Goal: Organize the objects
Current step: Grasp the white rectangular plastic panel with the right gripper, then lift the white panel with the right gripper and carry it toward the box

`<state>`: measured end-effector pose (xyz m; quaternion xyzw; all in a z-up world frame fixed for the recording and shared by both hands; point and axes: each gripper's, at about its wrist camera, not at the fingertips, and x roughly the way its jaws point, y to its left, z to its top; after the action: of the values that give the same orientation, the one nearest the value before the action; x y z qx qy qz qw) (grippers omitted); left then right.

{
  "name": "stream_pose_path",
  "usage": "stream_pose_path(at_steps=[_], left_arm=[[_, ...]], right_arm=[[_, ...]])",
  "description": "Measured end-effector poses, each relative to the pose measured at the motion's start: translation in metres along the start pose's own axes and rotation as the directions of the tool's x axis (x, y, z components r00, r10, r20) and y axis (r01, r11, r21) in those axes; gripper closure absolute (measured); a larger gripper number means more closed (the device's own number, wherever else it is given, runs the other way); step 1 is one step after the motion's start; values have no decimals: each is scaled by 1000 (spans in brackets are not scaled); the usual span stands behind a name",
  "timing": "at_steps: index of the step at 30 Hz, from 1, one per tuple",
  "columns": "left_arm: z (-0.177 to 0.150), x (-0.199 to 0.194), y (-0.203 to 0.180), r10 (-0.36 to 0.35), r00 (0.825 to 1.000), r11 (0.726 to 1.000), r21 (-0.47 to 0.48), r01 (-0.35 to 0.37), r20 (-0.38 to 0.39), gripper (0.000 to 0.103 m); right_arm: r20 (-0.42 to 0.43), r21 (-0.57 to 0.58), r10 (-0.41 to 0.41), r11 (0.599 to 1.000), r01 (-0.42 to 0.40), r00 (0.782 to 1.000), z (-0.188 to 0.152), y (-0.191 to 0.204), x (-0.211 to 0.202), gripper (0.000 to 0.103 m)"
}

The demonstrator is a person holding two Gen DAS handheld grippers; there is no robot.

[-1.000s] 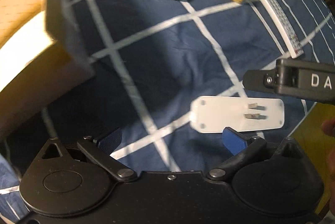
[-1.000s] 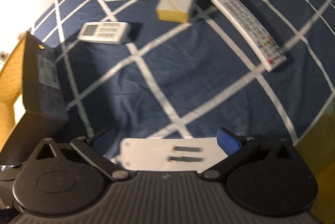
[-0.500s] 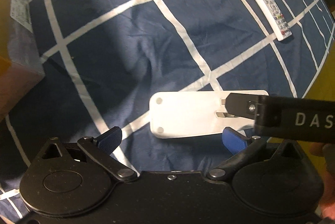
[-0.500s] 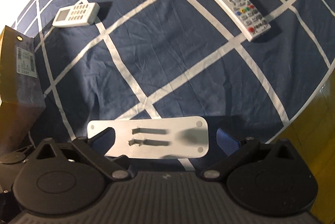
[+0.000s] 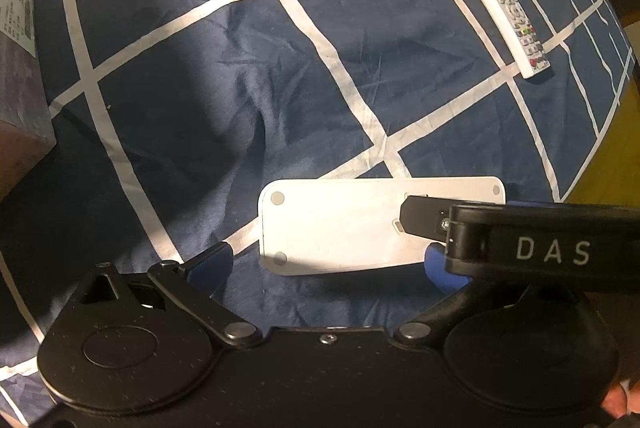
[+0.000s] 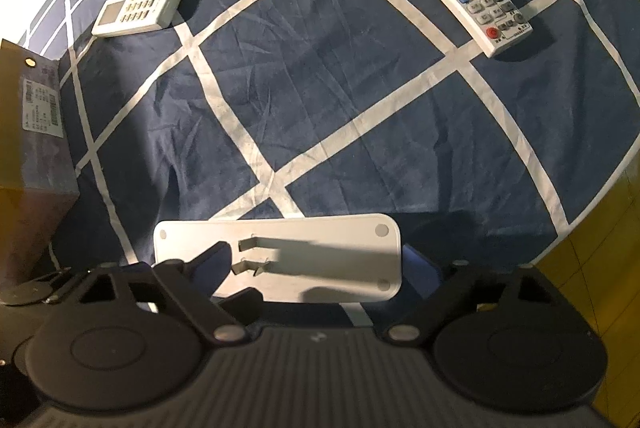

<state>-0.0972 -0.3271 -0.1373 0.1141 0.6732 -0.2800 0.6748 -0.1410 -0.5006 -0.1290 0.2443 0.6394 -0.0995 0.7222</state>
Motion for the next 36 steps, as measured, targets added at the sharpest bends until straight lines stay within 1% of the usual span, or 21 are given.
stream_pose_path(at_steps=[8, 9, 10, 11, 14, 19, 22, 30, 36], left_arm=[[4, 3, 0, -22, 1000, 1000, -7, 22, 4, 2], [5, 4, 0, -25, 1000, 1000, -8, 25, 1, 5], [5, 4, -1, -30, 1000, 999, -10, 30, -1, 10], [5, 5, -1, -39, 999, 999, -12, 39, -5, 12], [6, 5, -3, -26, 1000, 1000, -6, 26, -9, 12], [7, 5, -4, -14, 1000, 1000, -6, 14, -16, 16], [7, 4, -3, -10, 1000, 1000, -10, 10, -16, 17], [8, -11, 1, 7, 1000, 1000, -19, -7, 17, 17], [9, -34, 12, 26, 998, 999, -37, -24, 62, 17]], right_arm=[[-5, -16, 8, 1000, -8, 1000, 3, 0, 2, 12], [-4, -16, 10, 1000, -10, 1000, 3, 0, 2, 12], [-5, -18, 12, 1000, -12, 1000, 3, 0, 3, 12], [-5, -21, 13, 1000, -13, 1000, 3, 0, 3, 12], [-4, -30, 13, 999, -13, 1000, 3, 1, 2, 12], [0, -32, 14, 999, -14, 1000, 2, 1, 2, 12], [-1, -33, 15, 999, -15, 1000, 2, 2, 1, 12], [22, -54, 32, 998, -31, 999, 5, 14, -11, 12], [52, -88, 53, 995, -49, 997, 9, 33, -24, 12]])
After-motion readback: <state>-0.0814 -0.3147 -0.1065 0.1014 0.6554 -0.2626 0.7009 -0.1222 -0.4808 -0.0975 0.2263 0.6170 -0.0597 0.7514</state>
